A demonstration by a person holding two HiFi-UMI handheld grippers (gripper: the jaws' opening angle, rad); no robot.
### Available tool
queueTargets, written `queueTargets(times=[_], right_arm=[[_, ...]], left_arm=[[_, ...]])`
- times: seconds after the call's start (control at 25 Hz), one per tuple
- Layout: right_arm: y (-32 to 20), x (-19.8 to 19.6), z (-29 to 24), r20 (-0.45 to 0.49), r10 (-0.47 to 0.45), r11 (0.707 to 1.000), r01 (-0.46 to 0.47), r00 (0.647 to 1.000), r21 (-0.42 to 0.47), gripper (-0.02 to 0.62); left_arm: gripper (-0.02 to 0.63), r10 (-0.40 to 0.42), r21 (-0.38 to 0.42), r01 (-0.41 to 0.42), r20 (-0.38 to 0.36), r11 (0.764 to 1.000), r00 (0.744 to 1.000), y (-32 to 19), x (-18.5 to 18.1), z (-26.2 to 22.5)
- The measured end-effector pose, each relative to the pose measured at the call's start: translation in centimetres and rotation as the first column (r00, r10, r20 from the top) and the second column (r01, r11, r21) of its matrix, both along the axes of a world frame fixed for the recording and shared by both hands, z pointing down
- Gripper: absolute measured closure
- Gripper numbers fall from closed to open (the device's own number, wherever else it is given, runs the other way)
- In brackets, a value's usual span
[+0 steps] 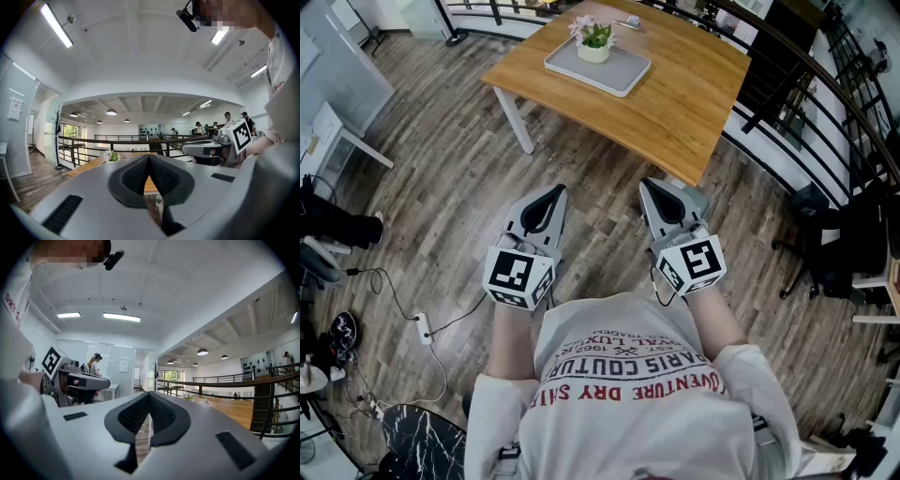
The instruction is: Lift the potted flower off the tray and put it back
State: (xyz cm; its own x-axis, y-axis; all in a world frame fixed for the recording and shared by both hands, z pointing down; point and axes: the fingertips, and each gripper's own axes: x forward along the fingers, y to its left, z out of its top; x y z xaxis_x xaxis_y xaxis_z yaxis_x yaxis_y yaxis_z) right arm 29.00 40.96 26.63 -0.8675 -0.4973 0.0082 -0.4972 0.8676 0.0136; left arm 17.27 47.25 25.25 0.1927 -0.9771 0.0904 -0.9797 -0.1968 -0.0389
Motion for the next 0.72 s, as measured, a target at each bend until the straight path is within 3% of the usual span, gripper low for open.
queueTargets(times=[0.52, 0.72], right_arm=[[1.2, -4.2, 0.9, -0.014, 0.045, 0.999, -0.045, 0.999, -0.006, 0.569], [1.5, -5.7, 1.0, 0.014, 0.018, 1.000, -0.018, 1.000, 0.008, 0.568]], left_arm=[[0.594, -0.003, 0.005, 0.003, -0.025, 1.000, 1.000, 1.8, -4.7, 0.7], [0.594, -0.023, -0.010, 0.022, -0.035, 1.000, 0.999, 2.8, -6.6, 1.7]])
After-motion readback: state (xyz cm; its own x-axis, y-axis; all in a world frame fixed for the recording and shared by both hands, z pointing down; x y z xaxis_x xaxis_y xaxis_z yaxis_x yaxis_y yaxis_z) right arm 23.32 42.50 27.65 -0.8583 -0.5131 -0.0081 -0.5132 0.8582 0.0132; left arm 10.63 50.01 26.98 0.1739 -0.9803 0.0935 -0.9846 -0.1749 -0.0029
